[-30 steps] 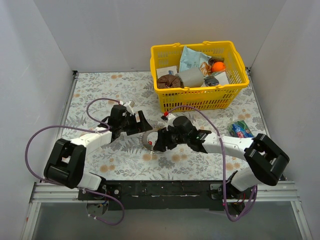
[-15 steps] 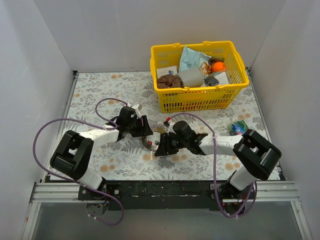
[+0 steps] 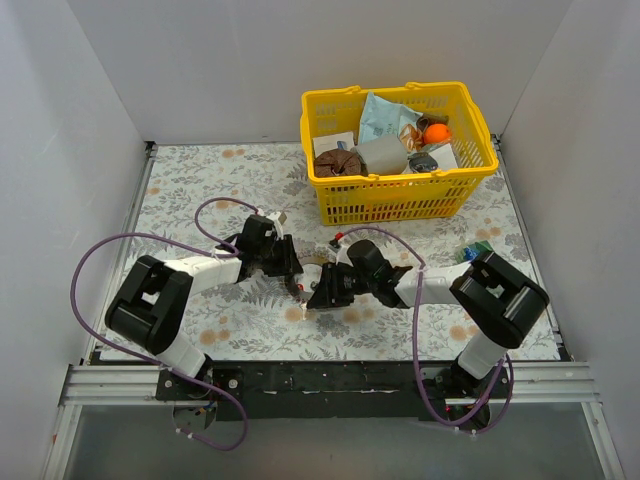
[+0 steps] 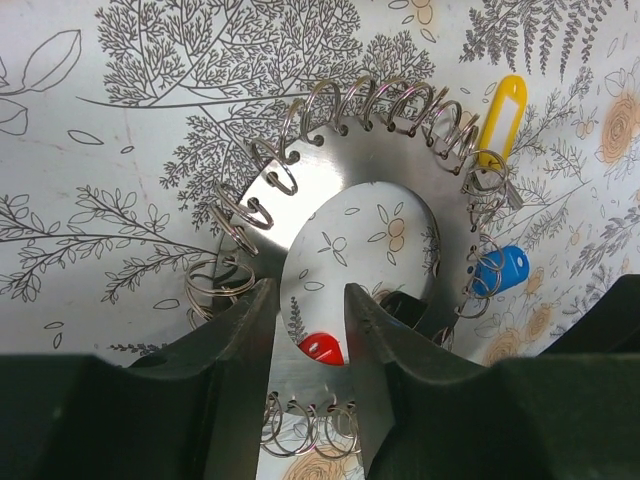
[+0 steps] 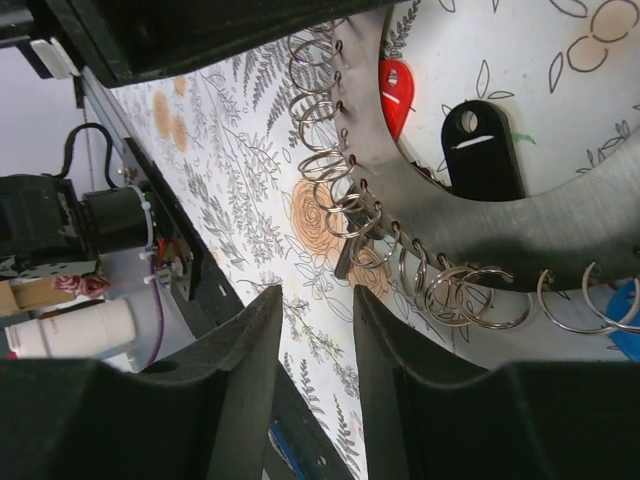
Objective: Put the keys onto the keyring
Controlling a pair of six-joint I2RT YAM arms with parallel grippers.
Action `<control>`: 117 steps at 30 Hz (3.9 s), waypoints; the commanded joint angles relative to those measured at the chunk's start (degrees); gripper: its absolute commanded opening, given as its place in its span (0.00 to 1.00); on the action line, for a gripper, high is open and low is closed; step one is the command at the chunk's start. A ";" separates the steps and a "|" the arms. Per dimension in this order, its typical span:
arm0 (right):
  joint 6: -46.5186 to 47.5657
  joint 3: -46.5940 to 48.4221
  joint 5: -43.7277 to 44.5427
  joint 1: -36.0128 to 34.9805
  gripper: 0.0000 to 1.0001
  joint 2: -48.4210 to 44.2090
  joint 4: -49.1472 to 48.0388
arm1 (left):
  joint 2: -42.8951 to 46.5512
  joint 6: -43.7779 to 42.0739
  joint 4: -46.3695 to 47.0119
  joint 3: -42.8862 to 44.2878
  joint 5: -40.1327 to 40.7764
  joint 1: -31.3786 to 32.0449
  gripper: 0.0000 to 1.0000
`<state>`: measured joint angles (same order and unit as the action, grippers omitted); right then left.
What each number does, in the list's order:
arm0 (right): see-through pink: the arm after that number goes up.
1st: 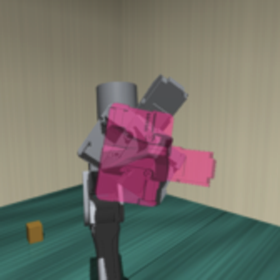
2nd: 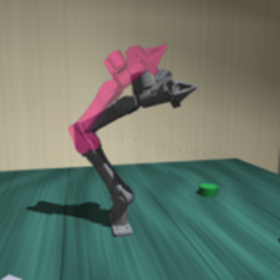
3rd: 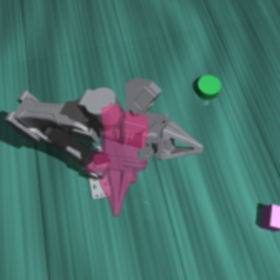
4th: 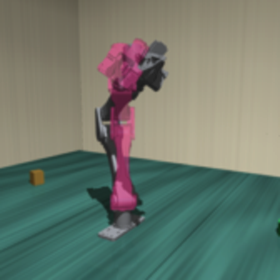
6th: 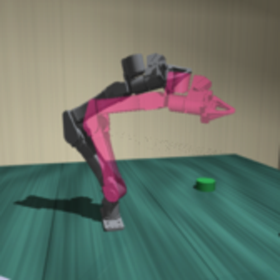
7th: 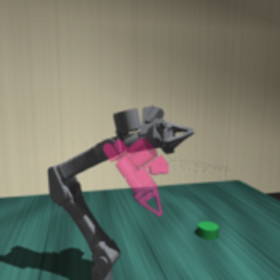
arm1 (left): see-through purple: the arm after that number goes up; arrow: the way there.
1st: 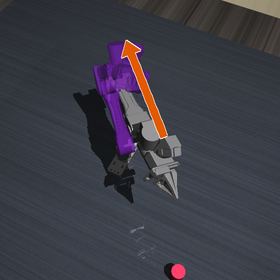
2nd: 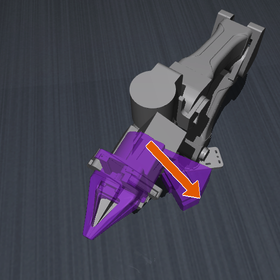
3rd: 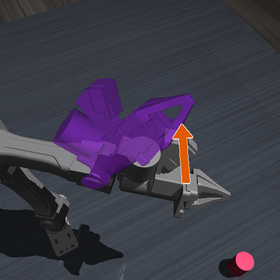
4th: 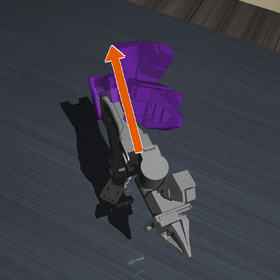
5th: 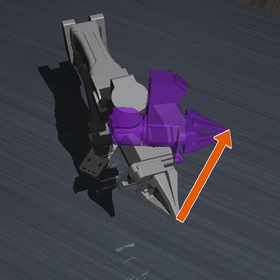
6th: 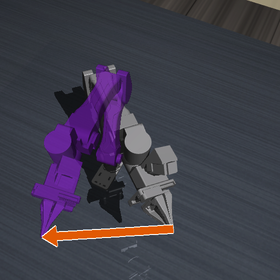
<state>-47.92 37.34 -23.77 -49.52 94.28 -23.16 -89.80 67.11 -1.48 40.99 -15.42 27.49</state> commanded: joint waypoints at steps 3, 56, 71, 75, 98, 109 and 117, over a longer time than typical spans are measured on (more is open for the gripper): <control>-3.84 -1.84 -2.33 0.82 0.41 2.22 -6.90 | 0.85 -0.67 -2.83 -1.09 1.88 0.46 0.31; 15.11 4.56 1.97 4.96 0.01 -0.76 11.63 | 7.00 0.92 -5.38 -0.39 5.40 4.51 0.33; 49.49 23.47 1.63 5.04 0.01 -2.35 38.18 | 20.71 -3.04 -1.08 -1.00 5.06 4.51 0.56; 53.54 25.67 0.83 5.04 0.01 -3.31 40.55 | 22.12 -4.18 1.12 -1.62 0.66 4.51 0.66; 68.48 34.55 -13.83 9.35 0.01 -10.61 47.40 | 33.64 -13.50 22.92 -12.52 -27.73 4.51 0.74; 73.93 38.33 -23.42 9.35 0.01 -11.49 54.00 | 30.12 -15.17 21.43 -8.92 -30.63 4.51 0.58; 74.90 38.77 -26.15 9.35 0.01 -11.49 55.85 | 31.18 -15.69 22.04 -9.18 -29.32 4.51 0.37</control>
<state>25.74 73.41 -45.63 -40.18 84.77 31.90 -60.10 52.53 19.84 30.37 -44.23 31.79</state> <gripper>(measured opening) 0.026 0.441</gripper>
